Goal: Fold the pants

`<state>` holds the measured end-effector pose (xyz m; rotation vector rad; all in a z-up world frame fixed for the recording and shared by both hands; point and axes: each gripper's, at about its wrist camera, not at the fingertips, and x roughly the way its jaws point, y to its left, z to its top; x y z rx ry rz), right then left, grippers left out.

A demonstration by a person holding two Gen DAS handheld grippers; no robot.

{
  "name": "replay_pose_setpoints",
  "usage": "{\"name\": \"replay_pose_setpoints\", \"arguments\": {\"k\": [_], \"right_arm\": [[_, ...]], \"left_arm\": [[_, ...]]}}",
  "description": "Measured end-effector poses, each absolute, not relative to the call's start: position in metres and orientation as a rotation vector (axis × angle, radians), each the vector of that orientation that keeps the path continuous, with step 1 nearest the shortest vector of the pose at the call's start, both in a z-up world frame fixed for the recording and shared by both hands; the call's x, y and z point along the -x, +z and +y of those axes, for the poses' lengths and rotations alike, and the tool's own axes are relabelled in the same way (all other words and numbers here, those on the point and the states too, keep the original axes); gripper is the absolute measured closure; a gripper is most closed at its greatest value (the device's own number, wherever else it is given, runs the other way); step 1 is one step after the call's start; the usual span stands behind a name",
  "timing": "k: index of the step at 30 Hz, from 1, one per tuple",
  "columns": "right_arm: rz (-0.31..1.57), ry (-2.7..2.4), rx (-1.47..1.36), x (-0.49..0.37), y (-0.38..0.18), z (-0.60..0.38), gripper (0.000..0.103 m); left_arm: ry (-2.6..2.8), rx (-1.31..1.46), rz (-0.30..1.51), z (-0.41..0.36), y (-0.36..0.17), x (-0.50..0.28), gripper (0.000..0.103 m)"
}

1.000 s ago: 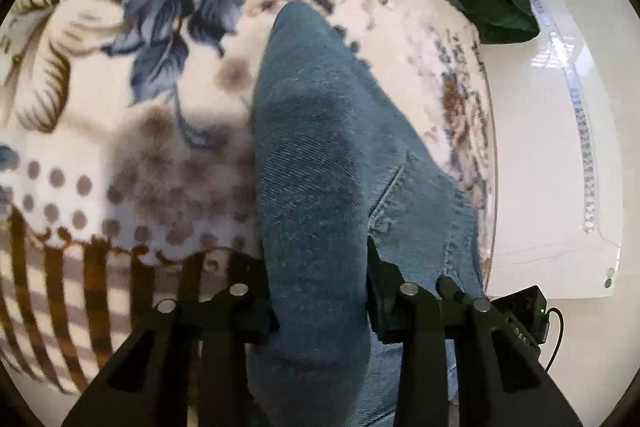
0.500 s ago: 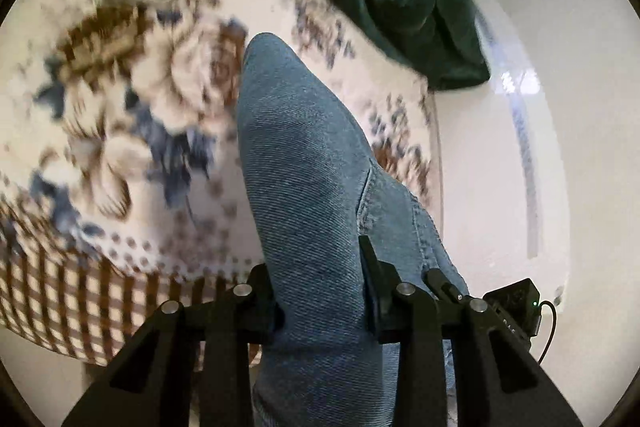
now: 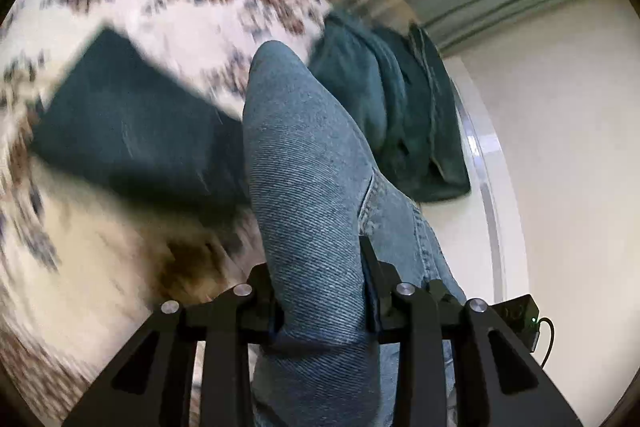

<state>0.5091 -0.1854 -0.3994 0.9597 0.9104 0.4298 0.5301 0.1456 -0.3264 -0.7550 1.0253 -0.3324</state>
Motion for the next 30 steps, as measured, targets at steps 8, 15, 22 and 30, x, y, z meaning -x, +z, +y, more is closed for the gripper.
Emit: {"name": "replay_pose_setpoints", "arguments": {"k": [8, 15, 22, 30], "right_arm": [[0.989, 0.453, -0.949, -0.613, -0.479, -0.045, 0.068], [1.181, 0.407, -0.853, -0.620, -0.540, -0.010, 0.062], [1.334, 0.374, -0.753, -0.598, -0.539, -0.026, 0.040], [1.363, 0.196, -0.471, -0.590, -0.504, -0.031, 0.015]], "left_arm": [[-0.226, 0.736, 1.035, 0.270, -0.397, -0.632, 0.074], [-0.161, 0.689, 1.183, 0.308, -0.478, -0.640, 0.072], [-0.146, 0.702, 1.198, 0.317, -0.483, -0.618, 0.060], [-0.052, 0.590, 1.224, 0.305, -0.456, -0.605, 0.055]]}}
